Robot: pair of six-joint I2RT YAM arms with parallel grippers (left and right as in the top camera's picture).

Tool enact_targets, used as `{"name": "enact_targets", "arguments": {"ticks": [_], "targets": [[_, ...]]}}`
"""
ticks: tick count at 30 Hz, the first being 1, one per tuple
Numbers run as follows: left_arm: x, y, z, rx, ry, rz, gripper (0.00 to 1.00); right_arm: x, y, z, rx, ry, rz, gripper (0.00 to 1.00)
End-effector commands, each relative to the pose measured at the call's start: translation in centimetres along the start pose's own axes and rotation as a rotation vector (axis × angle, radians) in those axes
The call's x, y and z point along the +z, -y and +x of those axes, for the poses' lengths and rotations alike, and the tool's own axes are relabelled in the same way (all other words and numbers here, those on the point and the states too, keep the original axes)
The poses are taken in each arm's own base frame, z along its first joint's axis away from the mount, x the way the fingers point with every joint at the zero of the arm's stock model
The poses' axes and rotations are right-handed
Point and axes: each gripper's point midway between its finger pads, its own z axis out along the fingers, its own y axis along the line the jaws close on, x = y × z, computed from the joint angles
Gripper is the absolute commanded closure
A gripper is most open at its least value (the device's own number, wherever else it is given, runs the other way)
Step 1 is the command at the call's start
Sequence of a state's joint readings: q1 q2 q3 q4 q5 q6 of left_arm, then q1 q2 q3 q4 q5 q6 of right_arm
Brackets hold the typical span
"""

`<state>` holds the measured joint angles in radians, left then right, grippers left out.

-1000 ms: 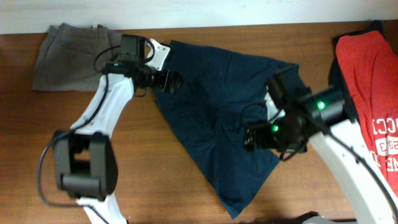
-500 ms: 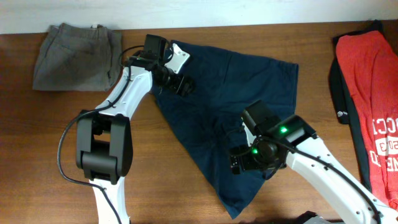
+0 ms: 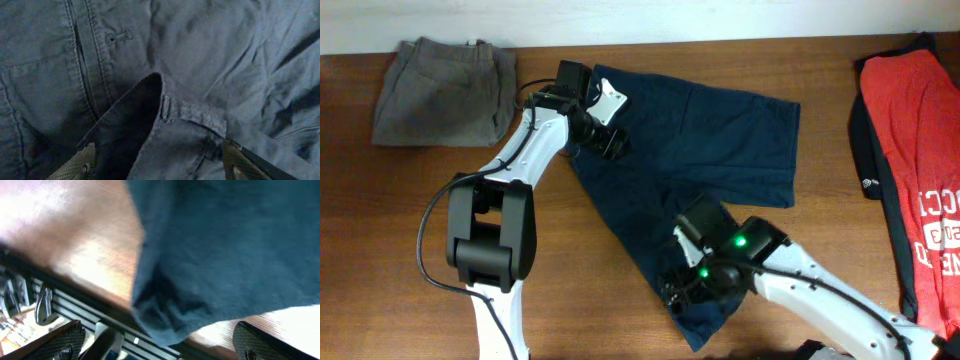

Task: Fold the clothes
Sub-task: 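Grasp the waistband with the left gripper and the leg hem with the right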

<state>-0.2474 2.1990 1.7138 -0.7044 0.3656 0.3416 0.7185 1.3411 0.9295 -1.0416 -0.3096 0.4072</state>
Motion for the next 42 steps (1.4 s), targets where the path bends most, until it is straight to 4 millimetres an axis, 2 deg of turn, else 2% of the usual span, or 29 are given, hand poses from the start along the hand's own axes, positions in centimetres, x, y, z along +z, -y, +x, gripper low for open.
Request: {"name": "enact_targets", "arguments": {"ticks": [1,9,12,16,18,21,27,32,38,42], "targets": [[-0.2,-0.5,-0.1,0.022,-0.006,-0.015,0.2,0.8,-0.5,0.8,-0.011,-0.029,0.029,0.01],[-0.1,-0.3,0.6,0.026,-0.032,-0.005,0.23,3.3,0.1,1.1,0.005,-0.119,0.086,0.0],[-0.1,-0.4,0.5,0.027,-0.031,-0.005,0.24,3.9,0.1,1.4,0.0,-0.142,0.096,0.05],[-0.1,-0.4,0.5,0.027,-0.03,-0.006,0.27,4.4,-0.2,1.7,-0.008,-0.157,0.1,0.2],[-0.1,-0.4,0.5,0.027,-0.03,-0.006,0.22,4.6,-0.4,1.8,-0.019,-0.159,0.101,0.28],[-0.1,-0.4,0.5,0.026,-0.03,-0.006,0.21,5.1,-0.9,1.9,-0.036,-0.163,0.103,0.43],[-0.1,-0.4,0.5,0.027,-0.03,-0.005,0.21,6.2,-1.3,2.4,-0.053,-0.189,0.12,0.43],[-0.1,-0.4,0.5,0.027,-0.03,-0.006,0.22,6.7,-1.1,2.4,-0.024,-0.202,0.132,0.63],[-0.1,-0.4,0.4,0.028,-0.024,-0.008,0.4,6.8,-0.2,1.9,0.031,-0.171,0.189,0.91],[-0.1,-0.3,0.2,0.028,-0.018,0.003,0.63,6.6,-0.1,1.4,0.049,-0.151,0.204,0.94]]}}
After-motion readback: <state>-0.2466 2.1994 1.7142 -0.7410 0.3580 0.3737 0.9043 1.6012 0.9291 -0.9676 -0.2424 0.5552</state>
